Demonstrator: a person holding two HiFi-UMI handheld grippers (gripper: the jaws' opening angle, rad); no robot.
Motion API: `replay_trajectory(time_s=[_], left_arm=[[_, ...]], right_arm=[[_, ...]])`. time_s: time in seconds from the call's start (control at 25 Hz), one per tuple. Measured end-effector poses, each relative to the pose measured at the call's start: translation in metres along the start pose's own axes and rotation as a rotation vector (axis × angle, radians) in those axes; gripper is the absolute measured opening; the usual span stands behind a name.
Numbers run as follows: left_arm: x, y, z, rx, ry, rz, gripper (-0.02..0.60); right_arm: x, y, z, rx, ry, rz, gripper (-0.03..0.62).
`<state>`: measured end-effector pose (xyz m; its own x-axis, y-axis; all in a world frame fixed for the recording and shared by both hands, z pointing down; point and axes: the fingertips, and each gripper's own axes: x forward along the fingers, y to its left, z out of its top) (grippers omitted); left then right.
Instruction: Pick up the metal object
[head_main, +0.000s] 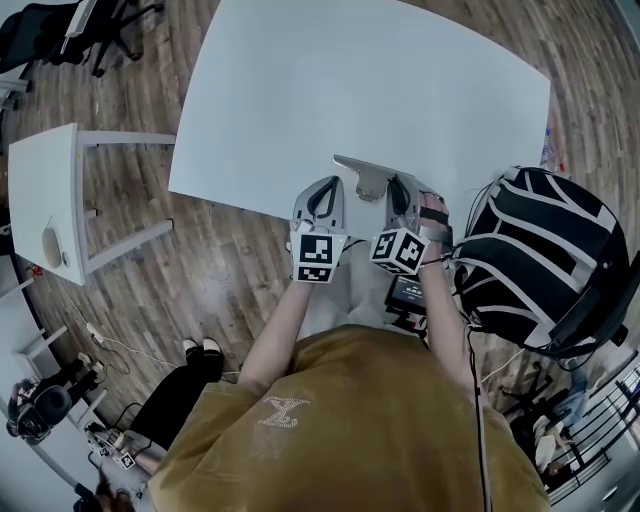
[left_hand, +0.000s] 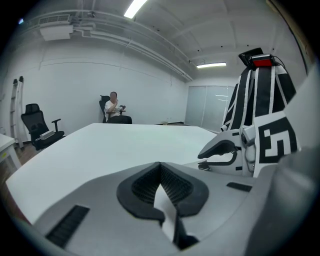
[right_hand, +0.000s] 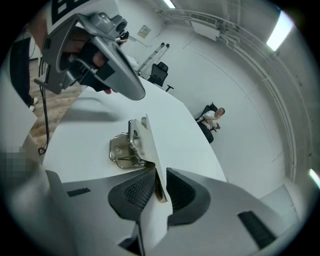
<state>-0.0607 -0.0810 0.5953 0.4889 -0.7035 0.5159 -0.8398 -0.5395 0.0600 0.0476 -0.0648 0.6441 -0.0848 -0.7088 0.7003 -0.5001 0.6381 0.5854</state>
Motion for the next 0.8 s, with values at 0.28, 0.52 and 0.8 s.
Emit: replay_trajectory(time_s=[0.28, 0.52, 0.8], left_arm=[[-0.001, 0.001, -0.004, -0.007, 0.008, -0.005, 0.006], [-0.001, 0.002, -0.005, -0.009, 0.008, -0.009, 0.006], [-0.004, 0.010, -0.005, -0.017, 0.007, 0.002, 0.008]], right_arm=[[0.004, 0.000, 0.005, -0.092, -0.025, -0.041, 0.049], [0.007, -0.004, 0.006, -0.134, -0.025, -0.079, 0.049], [0.010, -0.006, 0.009, -0.214, -0.018, -0.142, 0.046]])
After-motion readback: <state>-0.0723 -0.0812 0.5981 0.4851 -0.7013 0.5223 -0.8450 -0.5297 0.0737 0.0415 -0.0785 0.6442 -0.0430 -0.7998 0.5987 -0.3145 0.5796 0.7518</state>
